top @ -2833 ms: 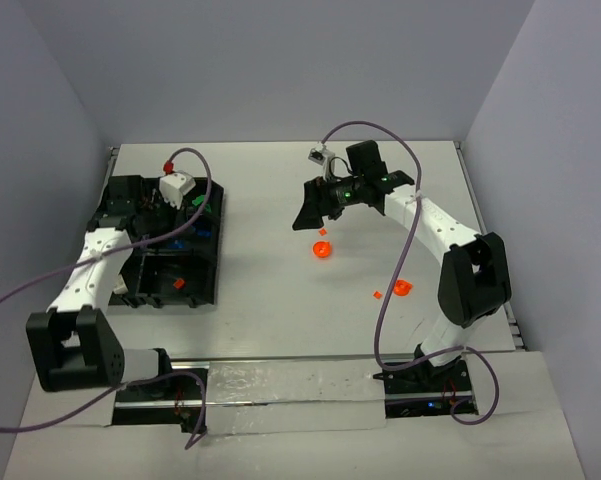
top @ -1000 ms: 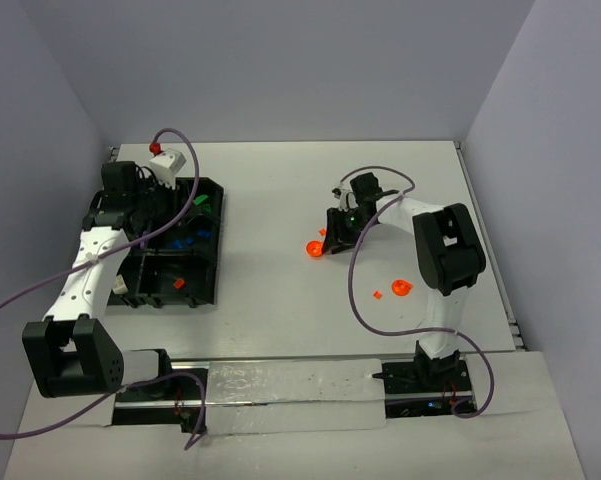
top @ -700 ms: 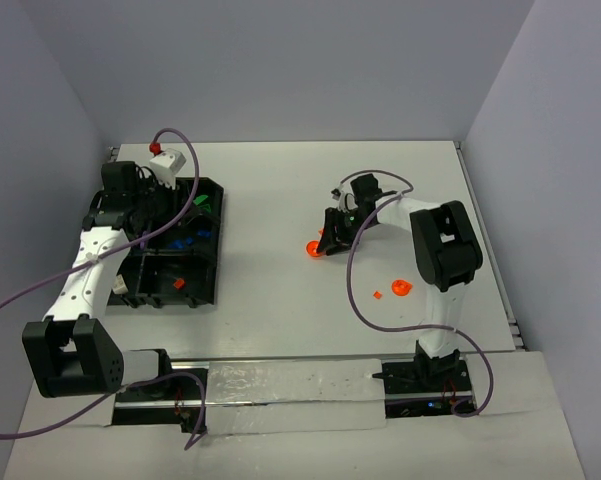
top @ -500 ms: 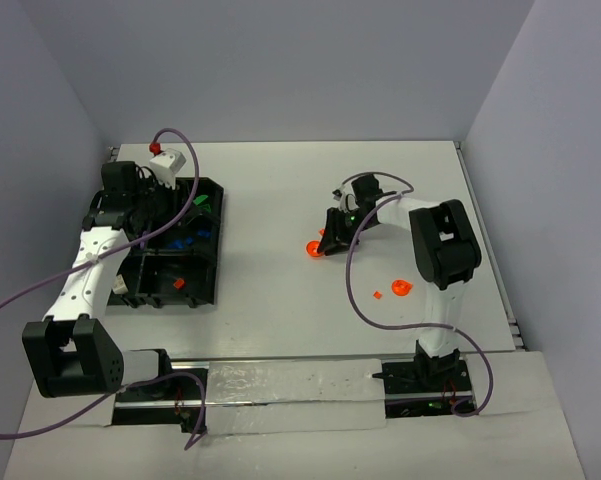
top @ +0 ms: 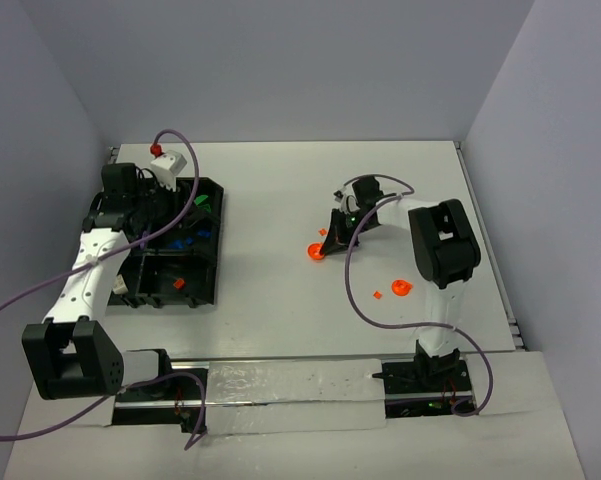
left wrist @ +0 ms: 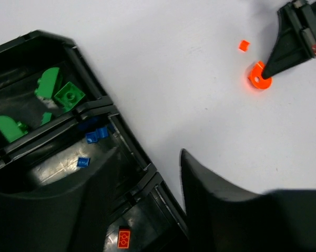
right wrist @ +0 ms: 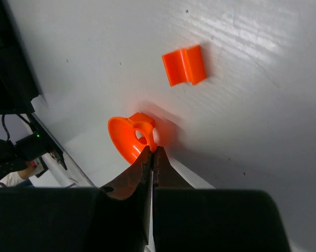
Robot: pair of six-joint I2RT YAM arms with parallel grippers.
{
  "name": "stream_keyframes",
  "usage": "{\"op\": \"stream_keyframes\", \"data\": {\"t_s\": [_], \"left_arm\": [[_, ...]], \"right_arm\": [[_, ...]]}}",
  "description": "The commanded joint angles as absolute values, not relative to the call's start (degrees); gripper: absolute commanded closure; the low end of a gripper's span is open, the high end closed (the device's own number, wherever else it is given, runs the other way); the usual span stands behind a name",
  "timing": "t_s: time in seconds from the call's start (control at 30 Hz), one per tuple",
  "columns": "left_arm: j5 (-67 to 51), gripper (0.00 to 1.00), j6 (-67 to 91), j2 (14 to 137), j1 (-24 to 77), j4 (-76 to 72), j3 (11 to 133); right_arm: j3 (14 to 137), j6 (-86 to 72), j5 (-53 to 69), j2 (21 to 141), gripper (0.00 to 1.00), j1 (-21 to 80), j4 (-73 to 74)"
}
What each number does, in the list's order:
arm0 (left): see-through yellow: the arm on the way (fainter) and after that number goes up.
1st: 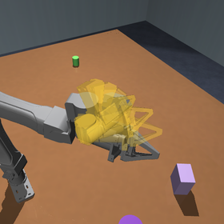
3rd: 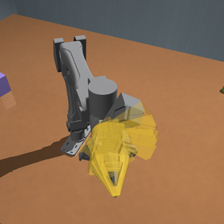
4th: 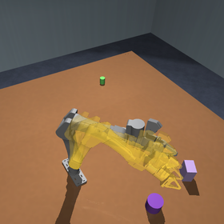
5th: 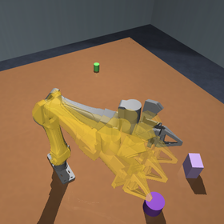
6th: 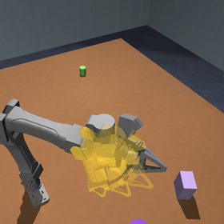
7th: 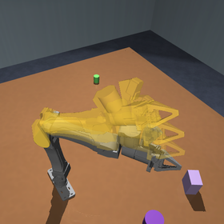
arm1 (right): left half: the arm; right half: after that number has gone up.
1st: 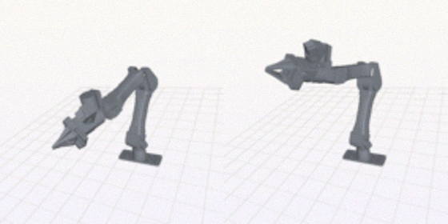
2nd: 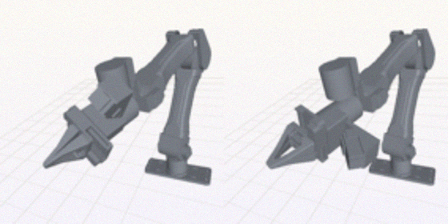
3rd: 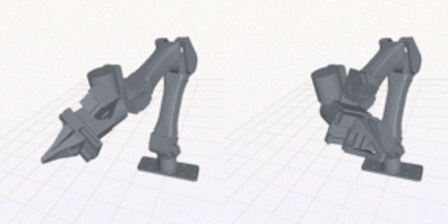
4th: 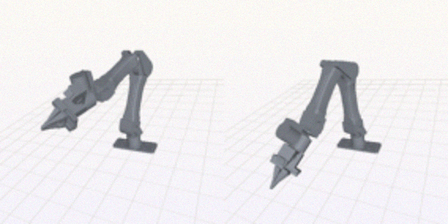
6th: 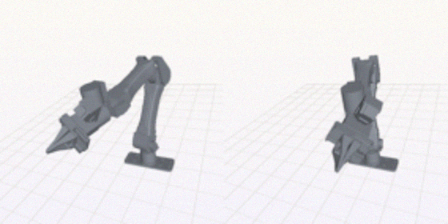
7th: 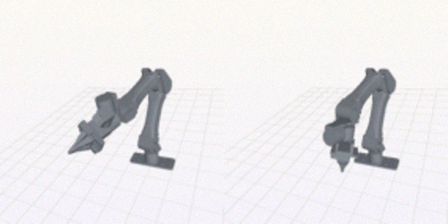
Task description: Sort the legos into containers by color
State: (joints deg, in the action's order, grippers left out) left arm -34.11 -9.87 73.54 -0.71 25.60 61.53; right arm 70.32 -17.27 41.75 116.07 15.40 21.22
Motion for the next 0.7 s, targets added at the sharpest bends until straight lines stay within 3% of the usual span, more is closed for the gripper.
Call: {"op": "stream_keyframes", "data": {"t_s": [0.0, 0.07, 0.2, 0.37, 0.67], "left_arm": [[-44.96, 0.37, -11.33, 70.63, 0.69, 27.22, 61.87], [-48.32, 0.30, -10.29, 70.40, 2.71, 27.77, 61.87], [-48.70, 0.26, -6.26, 69.88, 10.28, 26.03, 60.01], [-49.48, 0.28, 2.87, 71.20, 15.48, 21.43, 57.13], [-47.25, 0.35, 5.90, 72.81, 17.67, 17.99, 57.74]], "right_arm": [[66.46, -15.07, 38.04, 107.54, 1.00, 15.70, 17.81], [64.96, -15.03, 37.97, 101.48, 1.00, 16.78, 15.57], [65.11, -14.33, 36.48, 95.77, 1.00, 21.78, 12.42], [68.13, -11.50, 33.32, 92.01, 1.00, 29.92, 12.40], [73.28, -10.50, 32.24, 92.42, 1.00, 38.45, 14.49]]}}
